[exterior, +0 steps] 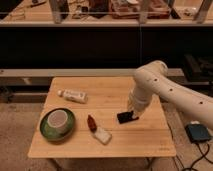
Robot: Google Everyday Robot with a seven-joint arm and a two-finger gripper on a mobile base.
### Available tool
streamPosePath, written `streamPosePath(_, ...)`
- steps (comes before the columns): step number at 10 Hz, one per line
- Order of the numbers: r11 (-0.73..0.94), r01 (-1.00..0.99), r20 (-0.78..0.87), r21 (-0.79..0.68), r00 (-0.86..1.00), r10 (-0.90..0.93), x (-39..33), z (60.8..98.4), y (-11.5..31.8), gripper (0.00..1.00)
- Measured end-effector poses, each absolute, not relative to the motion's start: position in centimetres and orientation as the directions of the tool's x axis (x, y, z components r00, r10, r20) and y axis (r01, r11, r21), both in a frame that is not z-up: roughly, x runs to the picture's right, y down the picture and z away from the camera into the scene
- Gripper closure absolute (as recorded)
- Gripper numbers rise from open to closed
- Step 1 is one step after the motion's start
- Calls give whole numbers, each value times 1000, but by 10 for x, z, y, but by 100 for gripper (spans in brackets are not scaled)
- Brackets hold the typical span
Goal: Move the arm in a circular motion
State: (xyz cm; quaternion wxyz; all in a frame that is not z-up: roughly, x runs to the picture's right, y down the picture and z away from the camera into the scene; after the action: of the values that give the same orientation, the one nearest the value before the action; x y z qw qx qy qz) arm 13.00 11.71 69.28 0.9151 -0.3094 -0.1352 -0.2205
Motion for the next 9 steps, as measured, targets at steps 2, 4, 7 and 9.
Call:
streamPosePath(2,700,512,397,-498,852,-341,115,690,127,59)
streamPosePath(4,685,546,422,-483,830,-364,85,689,122,59)
streamPosePath(7,609,641,485,-466,762,-430,23,681,129,59)
streamPosePath(9,588,670,502,-452,737,-454,-1,687,147,59)
